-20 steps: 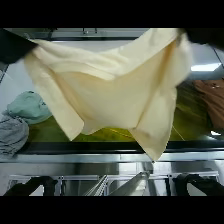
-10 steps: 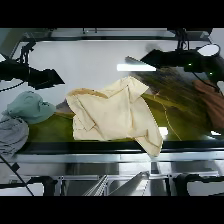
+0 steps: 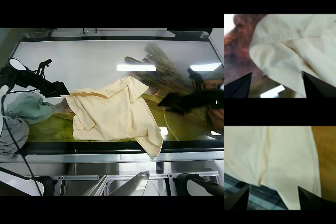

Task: Fold the shirts.

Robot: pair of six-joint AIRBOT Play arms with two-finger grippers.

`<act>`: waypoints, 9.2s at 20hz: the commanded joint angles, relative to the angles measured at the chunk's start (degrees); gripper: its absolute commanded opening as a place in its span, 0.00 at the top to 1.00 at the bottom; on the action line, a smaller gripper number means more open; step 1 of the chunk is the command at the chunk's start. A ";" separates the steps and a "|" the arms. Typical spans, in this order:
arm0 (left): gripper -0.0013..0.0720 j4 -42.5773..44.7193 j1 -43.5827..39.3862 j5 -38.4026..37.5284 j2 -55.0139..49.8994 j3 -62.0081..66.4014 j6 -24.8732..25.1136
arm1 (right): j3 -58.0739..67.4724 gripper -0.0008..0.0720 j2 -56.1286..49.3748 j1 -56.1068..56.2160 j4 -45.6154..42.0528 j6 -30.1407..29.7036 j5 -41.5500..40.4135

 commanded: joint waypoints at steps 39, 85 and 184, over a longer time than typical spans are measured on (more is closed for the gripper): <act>0.95 1.77 -1.09 -15.06 -9.88 23.23 2.21 | -2.32 0.97 -11.67 1.64 0.70 1.29 -20.37; 0.23 -4.39 -1.16 -1.16 13.03 -27.45 3.98 | -1.95 0.53 -28.15 27.39 35.43 -16.17 -27.23; 0.95 -8.41 -2.08 -2.56 15.06 -19.45 0.52 | 25.66 0.97 -25.62 1.14 -7.65 -24.72 11.17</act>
